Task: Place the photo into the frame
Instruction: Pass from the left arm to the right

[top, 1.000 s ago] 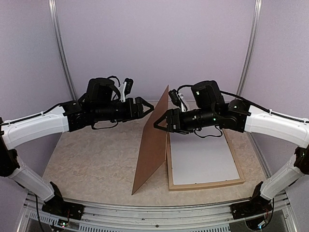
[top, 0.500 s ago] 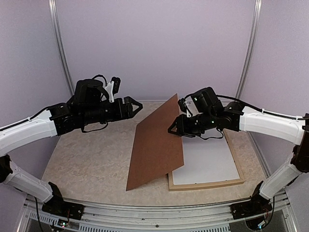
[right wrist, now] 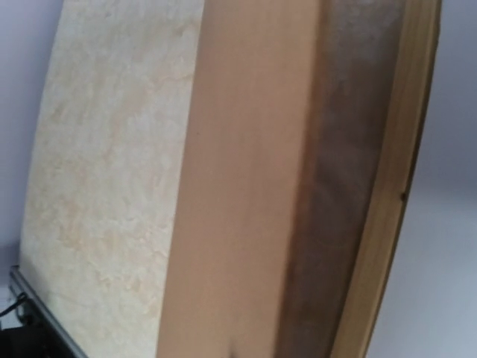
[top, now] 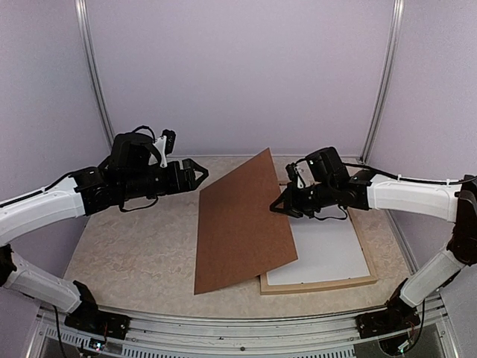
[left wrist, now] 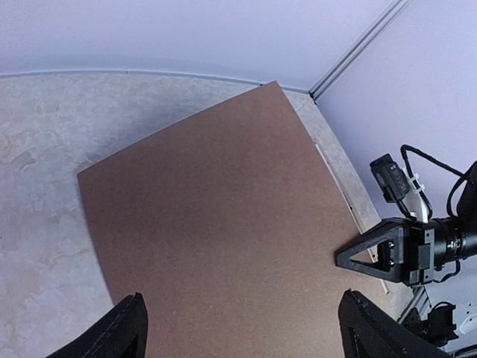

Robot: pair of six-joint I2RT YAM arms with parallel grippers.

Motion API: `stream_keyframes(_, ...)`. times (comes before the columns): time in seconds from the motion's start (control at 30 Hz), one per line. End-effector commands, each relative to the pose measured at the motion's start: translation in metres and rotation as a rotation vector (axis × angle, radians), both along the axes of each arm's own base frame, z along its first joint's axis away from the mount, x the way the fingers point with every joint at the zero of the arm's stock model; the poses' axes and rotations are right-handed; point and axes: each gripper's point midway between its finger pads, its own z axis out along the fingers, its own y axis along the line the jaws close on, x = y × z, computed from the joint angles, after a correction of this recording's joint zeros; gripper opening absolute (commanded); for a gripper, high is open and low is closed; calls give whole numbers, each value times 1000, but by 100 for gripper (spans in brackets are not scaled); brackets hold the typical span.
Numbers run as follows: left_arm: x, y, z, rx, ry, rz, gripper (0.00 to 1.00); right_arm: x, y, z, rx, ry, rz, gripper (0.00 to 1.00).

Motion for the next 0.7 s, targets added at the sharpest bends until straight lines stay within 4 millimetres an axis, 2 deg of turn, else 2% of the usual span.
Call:
stream_keyframes(0.0,5,18,-7,24,-2,47,90,11,-24,14,39,-76,-14,0)
stream_keyframes(0.2,9,19,-27,61,24,52,97,12,-59,54,153,-115,-24,0)
stream_keyframes(0.37,12,8,-47,90,53,27,99,5,-98,85,253,-132,-12,0)
stream_keyframes(0.6,14,-10,-62,113,74,-11,99,-2,-161,98,313,-116,-44,0)
stream_keyframes(0.67,14,-14,-65,118,78,-21,99,-5,-173,102,304,-121,-44,0)
